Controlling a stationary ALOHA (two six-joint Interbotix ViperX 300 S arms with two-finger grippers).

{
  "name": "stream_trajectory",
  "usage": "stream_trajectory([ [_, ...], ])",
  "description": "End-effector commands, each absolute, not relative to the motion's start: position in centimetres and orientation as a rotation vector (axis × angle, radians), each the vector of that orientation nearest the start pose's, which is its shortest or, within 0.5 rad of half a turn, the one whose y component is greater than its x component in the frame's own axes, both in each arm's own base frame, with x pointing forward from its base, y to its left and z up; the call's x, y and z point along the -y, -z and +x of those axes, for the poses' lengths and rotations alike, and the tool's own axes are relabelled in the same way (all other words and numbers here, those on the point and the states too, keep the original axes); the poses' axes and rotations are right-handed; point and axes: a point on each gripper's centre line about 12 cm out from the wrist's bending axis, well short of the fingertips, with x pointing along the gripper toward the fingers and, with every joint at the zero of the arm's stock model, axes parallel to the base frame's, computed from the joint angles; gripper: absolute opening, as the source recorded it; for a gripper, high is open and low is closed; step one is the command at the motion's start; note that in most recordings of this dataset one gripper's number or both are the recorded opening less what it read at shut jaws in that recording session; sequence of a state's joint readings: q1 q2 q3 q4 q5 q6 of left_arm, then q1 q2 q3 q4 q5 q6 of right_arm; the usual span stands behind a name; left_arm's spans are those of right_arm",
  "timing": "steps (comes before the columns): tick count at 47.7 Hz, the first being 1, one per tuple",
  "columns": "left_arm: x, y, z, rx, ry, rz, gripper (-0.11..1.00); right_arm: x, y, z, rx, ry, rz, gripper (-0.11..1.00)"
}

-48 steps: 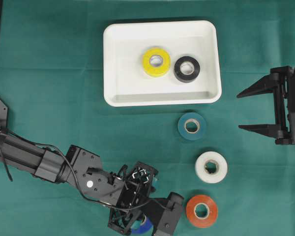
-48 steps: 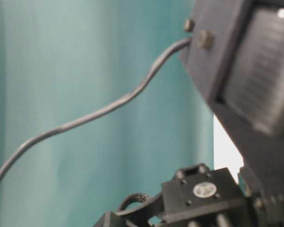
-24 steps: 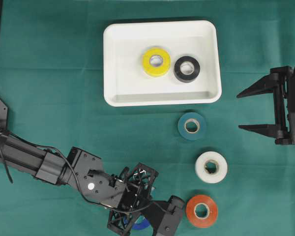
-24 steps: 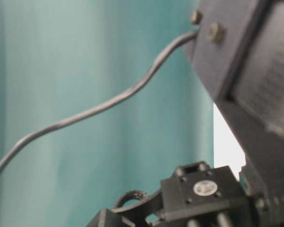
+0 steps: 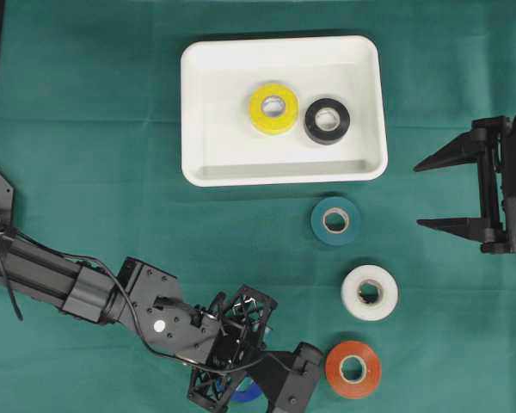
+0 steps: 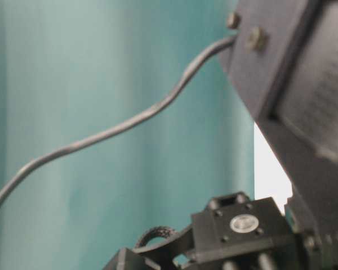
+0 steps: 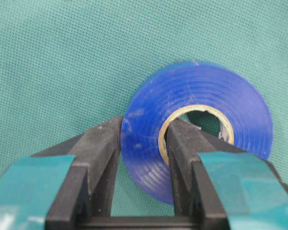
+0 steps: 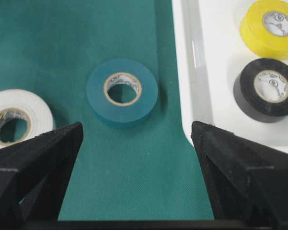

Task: Pick up the tape from a random location and place it into the white case.
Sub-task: 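Lower the left gripper and close it on the blue tape rim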

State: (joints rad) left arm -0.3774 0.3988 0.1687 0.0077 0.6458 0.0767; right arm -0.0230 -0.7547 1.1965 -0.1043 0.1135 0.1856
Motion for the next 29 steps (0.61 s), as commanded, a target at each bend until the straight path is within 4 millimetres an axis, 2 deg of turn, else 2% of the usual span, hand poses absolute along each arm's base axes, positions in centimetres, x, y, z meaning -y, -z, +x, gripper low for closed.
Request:
stream_trajectory([
  [1, 17.2, -13.4, 43.8, -1.129, 0.375, 0.293, 0.23, 0.6, -20.4, 21.4, -0.529, 0.054, 0.083, 0.88],
  [13, 17.0, -15.6, 43.2, -1.128, 0.375, 0.292, 0.23, 0.6, -20.4, 21.4, -0.529, 0.054, 0.083, 0.88],
  [29, 16.9, -20.7, 42.8, -1.079, 0.376, 0.283, 0.23, 0.6, -20.4, 21.4, -0.529, 0.054, 0.083, 0.88],
])
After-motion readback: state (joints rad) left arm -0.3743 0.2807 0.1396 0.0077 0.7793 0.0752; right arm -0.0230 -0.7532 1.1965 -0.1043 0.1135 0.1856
